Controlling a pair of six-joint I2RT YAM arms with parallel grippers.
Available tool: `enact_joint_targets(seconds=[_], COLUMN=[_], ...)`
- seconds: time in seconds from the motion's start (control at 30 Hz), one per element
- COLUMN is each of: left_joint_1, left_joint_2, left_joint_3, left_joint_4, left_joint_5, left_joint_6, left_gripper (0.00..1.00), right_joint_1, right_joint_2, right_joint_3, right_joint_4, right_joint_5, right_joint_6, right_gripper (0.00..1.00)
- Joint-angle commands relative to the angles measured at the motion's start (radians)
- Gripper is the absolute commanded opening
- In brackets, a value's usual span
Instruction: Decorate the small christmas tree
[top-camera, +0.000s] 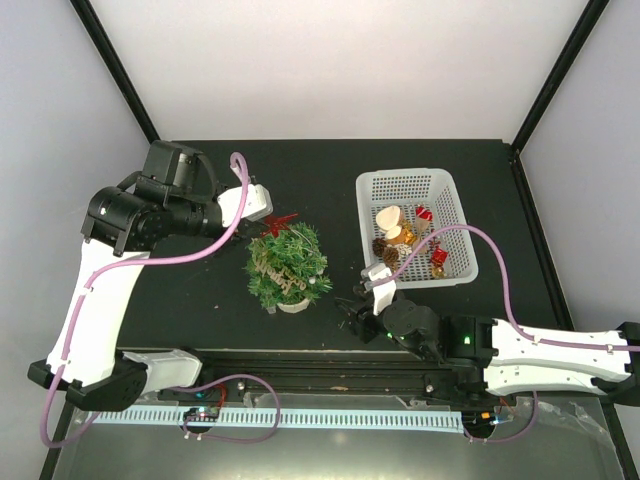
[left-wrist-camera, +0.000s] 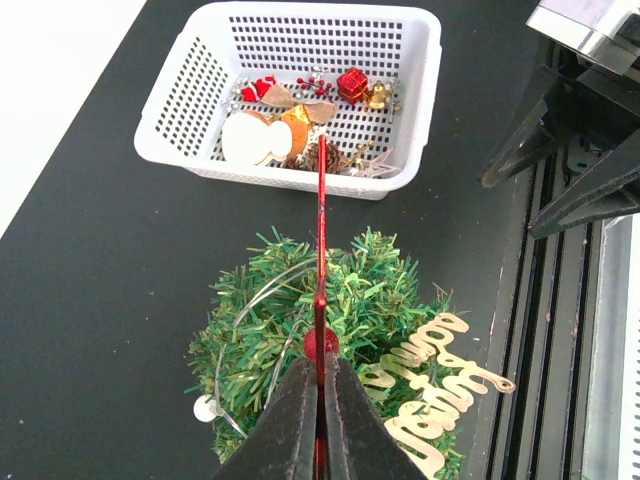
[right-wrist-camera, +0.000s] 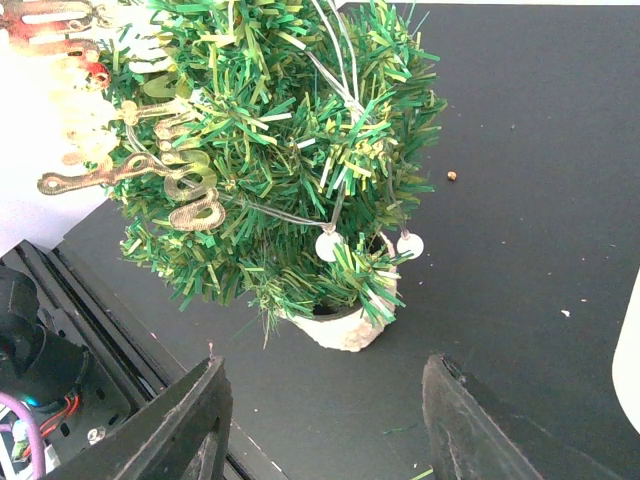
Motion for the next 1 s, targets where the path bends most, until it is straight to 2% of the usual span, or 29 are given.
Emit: enact_joint_targets(seconds=[0.0,0.97], left_joint_1=[-0.006,-0.006], left_joint_2=[-0.007,0.018], left_joint_3=[0.036,0.007], left_joint_4=[0.011,0.014], left_joint_5=[-0.013,0.001], left_joint_6=[-0.018,-0.003], left_gripper=[0.02,0.02], right_joint_1=[0.003,0.003], right_joint_2=[0.002,0.013], right_joint_3=[-0.003,-0.005], right_joint_4=[0.023,0.027], right_joint_5=[0.003,-0.007], right_joint_6=[0.013,0.012], right_gripper=[0.54,0.54])
